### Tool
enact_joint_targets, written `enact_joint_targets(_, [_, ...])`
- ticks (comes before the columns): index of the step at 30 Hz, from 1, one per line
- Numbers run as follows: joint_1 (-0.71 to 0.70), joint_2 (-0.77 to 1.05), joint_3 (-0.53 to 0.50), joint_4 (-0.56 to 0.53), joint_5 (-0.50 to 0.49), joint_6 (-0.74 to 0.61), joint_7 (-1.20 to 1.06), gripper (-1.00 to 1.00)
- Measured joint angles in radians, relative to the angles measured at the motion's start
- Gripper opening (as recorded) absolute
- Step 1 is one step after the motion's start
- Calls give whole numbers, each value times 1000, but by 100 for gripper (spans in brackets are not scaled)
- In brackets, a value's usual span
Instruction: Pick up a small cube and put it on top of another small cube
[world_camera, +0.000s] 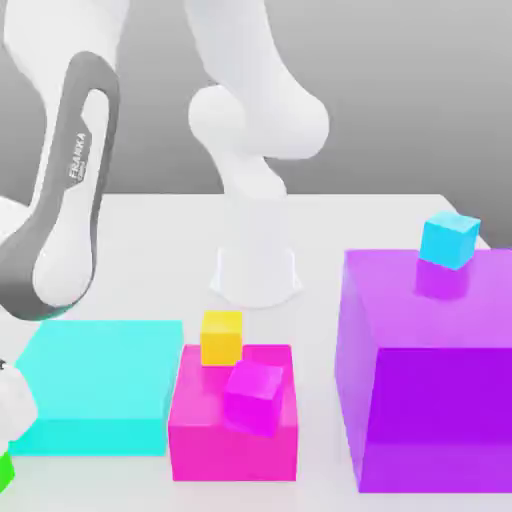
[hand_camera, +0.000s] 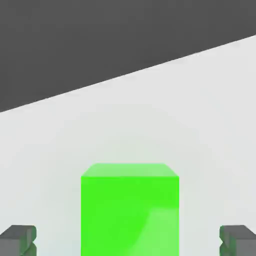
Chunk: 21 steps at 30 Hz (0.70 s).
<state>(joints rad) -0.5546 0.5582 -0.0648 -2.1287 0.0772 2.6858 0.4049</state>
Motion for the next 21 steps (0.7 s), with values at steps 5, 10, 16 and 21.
enact_joint_targets(5, [0,0,0,0,1,-1,-1,-100])
enact_joint_targets(10, [3,-85,-6,-18,-9,-68,6,-100])
enact_joint_targets(16, [140,-274,-7,-112,-79,-173,281,-100])
enact_joint_targets(21, [251,-430,33,-203,-119,-242,557,-100])
